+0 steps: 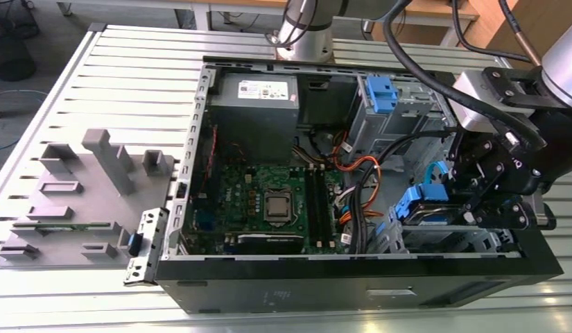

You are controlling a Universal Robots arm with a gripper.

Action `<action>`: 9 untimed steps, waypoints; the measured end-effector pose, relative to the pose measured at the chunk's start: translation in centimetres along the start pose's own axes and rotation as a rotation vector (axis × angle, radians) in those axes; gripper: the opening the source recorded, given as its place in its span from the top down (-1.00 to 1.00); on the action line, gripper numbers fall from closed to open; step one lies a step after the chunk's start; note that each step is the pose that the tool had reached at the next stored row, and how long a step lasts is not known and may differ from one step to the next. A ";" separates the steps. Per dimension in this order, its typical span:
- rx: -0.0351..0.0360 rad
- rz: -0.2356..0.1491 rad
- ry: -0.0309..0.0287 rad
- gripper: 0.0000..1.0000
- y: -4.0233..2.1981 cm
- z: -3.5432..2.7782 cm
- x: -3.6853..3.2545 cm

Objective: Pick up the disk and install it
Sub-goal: 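Insert the disk into the insertion slot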

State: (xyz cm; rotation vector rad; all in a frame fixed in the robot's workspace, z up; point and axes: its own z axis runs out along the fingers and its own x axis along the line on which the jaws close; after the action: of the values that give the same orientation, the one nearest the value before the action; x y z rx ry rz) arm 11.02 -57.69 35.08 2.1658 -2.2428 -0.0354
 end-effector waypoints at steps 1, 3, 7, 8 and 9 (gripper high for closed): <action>0.0000 0.000 0.0001 0.17 0.00 -0.01 0.00; 0.0000 0.000 0.0001 0.17 0.00 -0.01 0.00; 0.0000 0.000 -0.0002 0.15 0.00 -0.01 0.00; 0.0001 0.000 -0.0002 0.03 0.00 -0.01 0.00; 0.0000 0.000 0.0000 0.03 0.00 -0.01 0.00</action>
State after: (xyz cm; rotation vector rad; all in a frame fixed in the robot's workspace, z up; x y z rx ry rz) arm 11.03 -57.69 35.09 2.1659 -2.2427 -0.0353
